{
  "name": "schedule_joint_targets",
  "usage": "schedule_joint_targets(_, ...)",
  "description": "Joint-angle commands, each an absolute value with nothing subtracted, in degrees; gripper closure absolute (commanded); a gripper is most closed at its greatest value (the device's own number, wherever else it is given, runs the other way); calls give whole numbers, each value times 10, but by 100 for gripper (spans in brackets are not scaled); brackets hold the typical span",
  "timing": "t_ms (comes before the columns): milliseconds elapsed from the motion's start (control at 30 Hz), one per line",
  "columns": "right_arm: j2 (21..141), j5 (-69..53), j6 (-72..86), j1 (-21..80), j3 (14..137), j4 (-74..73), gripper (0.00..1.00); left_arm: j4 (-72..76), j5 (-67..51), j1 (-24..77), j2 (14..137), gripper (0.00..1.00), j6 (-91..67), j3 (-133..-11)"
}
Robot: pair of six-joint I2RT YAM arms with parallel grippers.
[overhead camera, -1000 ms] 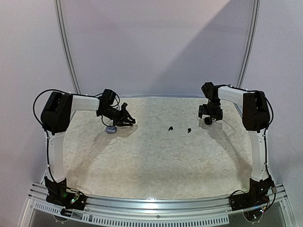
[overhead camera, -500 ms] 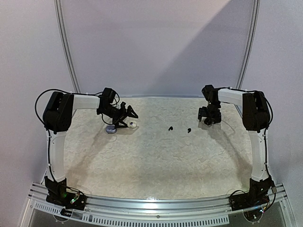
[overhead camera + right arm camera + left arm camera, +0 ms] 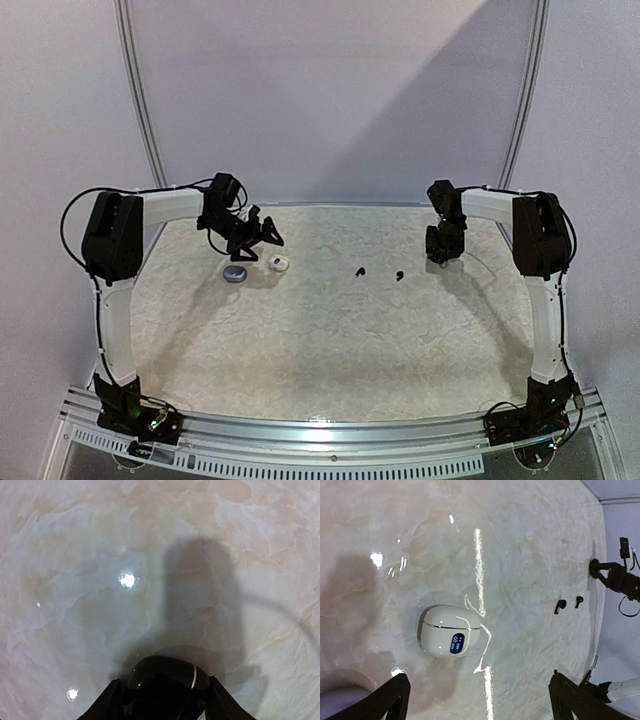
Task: Insert the wireless bluetooth earbuds into the charging case
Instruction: Pick up the charging case from the center of the board.
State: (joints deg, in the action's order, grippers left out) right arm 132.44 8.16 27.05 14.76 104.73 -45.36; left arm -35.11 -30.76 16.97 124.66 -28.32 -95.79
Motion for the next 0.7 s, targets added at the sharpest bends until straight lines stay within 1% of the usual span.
schedule_joint_targets(0, 1312, 63, 213, 147, 1015, -431, 67, -383, -326, 167, 1197, 1, -225, -982)
schedule_joint_targets(33, 1304, 62, 200, 147, 1008, -424, 69, -386, -326, 169, 1189, 1, -202, -983)
schedule_joint_targets(167, 1227, 52, 143, 155, 950, -361, 73, -407, -321, 176, 1150, 2, -123, -977)
schedule_joint_targets(267, 1155, 50, 61, 190, 894, -298, 75, -418, -338, 181, 1113, 5, -87, -962)
schedule_joint_targets(367, 1063, 56, -54, 252, 833, -230, 75, -428, -357, 186, 1060, 7, -45, -944)
schedule_joint_targets(500, 953, 39, -142, 342, 753, -135, 76, -432, -377, 211, 988, 14, 12, -909)
schedule_joint_targets(667, 883, 42, -234, 479, 700, -46, 76, -391, -424, 260, 906, 17, 3, -839)
